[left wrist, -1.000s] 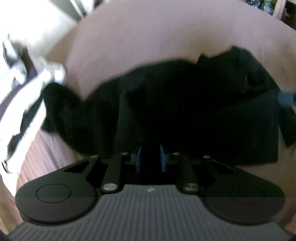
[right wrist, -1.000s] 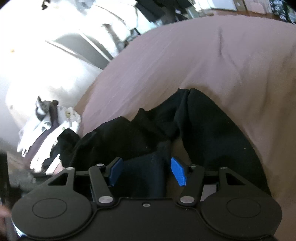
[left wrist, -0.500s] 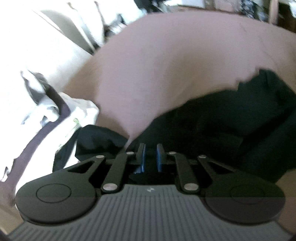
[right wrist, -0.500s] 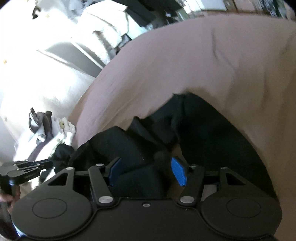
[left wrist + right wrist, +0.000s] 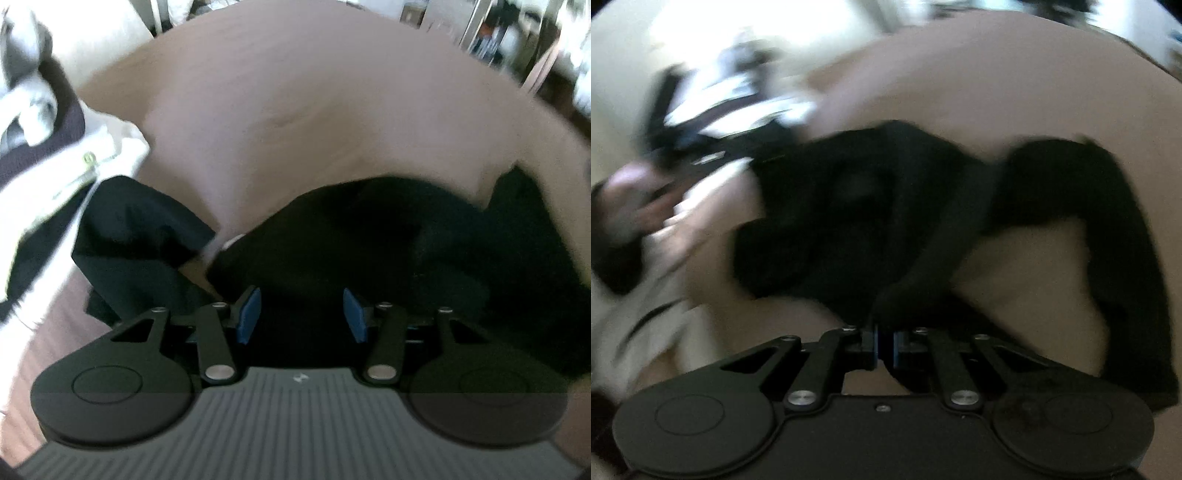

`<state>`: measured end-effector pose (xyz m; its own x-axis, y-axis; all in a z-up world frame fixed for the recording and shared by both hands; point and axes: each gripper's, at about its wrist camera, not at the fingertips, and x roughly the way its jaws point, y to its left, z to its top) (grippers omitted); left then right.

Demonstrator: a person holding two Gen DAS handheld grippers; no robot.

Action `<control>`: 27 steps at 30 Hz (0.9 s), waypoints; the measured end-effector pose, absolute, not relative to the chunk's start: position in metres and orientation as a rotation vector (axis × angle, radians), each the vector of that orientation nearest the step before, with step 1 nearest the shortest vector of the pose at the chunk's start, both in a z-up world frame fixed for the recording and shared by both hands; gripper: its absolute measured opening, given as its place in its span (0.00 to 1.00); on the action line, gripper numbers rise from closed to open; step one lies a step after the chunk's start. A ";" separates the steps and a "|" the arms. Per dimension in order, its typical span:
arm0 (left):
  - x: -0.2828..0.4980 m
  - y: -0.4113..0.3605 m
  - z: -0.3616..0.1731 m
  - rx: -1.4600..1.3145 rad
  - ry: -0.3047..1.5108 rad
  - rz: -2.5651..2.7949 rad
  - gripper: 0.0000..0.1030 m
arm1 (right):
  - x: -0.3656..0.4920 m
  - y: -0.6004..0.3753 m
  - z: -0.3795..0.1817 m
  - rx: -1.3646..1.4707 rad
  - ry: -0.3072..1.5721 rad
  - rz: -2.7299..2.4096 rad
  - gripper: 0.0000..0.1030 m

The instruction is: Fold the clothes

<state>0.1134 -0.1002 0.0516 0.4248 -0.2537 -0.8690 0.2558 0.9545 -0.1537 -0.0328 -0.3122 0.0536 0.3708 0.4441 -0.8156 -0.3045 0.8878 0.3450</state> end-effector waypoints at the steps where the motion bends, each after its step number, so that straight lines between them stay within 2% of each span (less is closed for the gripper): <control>1: 0.110 -0.099 0.051 -0.011 1.087 -0.330 0.49 | -0.040 -0.302 0.062 0.124 1.091 0.533 0.10; 4: 0.102 -0.102 0.043 0.030 1.103 -0.353 0.49 | -0.039 -0.301 0.057 0.054 1.123 0.458 0.18; 6: 0.100 -0.109 0.038 0.048 1.127 -0.353 0.49 | -0.033 -0.316 0.050 0.103 1.128 0.410 0.35; 7: 0.101 -0.110 0.038 0.048 1.136 -0.348 0.49 | -0.030 -0.326 0.048 0.146 1.119 0.398 0.47; 8: 0.103 -0.111 0.037 0.047 1.142 -0.339 0.49 | -0.028 -0.337 0.047 0.200 1.095 0.385 0.52; 11: 0.112 -0.107 0.037 0.024 1.150 -0.304 0.50 | -0.018 -0.367 0.050 0.390 1.025 0.369 0.59; 13: 0.121 -0.101 0.036 -0.001 1.149 -0.275 0.54 | -0.010 -0.385 0.047 0.504 0.973 0.385 0.65; 19: 0.144 -0.110 0.019 -0.127 1.204 -0.325 0.55 | 0.052 -0.405 0.001 0.622 1.015 0.305 0.68; 23: 0.154 -0.130 0.009 -0.060 1.184 -0.309 0.59 | 0.089 -0.416 -0.026 0.760 1.090 0.244 0.68; 25: 0.161 -0.144 0.000 0.003 1.181 -0.304 0.70 | 0.103 -0.416 -0.036 0.802 1.104 0.230 0.72; 27: 0.164 -0.154 -0.012 0.044 1.193 -0.311 0.76 | 0.115 -0.414 -0.044 0.816 1.102 0.227 0.75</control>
<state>0.1645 -0.1539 -0.0116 0.3314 -0.2147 -0.9188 0.2607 0.9567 -0.1295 0.1151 -0.4141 -0.0440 0.4628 0.5426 -0.7010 0.2206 0.6954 0.6839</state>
